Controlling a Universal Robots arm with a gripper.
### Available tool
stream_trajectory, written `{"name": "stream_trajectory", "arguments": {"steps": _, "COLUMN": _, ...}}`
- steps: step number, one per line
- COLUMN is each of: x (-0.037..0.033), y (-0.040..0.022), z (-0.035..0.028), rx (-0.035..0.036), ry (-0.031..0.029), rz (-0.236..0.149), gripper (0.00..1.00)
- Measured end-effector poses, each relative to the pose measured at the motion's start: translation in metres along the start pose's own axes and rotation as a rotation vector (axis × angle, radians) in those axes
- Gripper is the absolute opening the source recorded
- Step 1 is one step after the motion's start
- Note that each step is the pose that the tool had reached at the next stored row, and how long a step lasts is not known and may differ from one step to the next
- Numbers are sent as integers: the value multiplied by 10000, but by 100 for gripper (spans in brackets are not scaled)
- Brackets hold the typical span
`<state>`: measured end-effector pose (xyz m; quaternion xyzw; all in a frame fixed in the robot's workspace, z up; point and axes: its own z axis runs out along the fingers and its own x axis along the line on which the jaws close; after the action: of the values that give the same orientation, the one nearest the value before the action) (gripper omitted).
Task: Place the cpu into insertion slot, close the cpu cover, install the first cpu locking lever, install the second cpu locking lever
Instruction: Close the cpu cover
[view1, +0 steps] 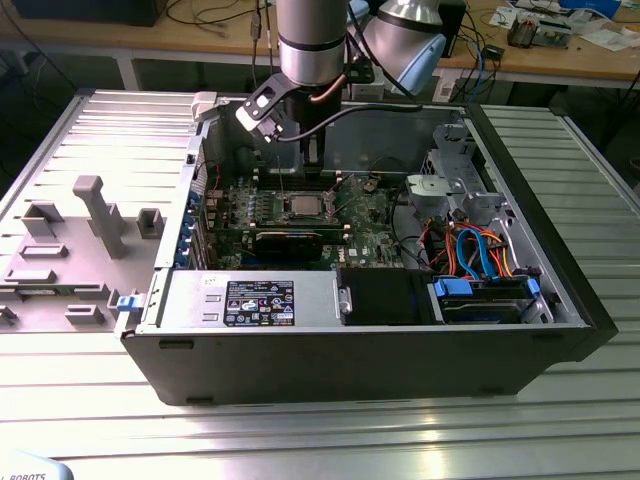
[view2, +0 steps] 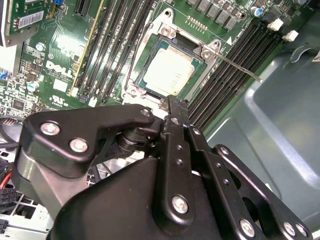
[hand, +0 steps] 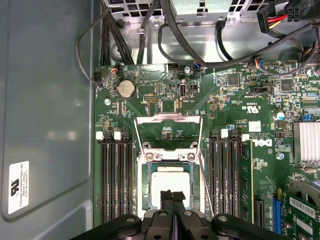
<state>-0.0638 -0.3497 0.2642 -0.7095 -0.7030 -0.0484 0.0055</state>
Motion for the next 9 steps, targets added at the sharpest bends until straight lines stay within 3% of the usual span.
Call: {"name": "stream_trajectory", "arguments": {"steps": 9, "x": 0, "y": 36, "z": 2, "rx": 0, "ry": 0, "rz": 1, "gripper": 11}}
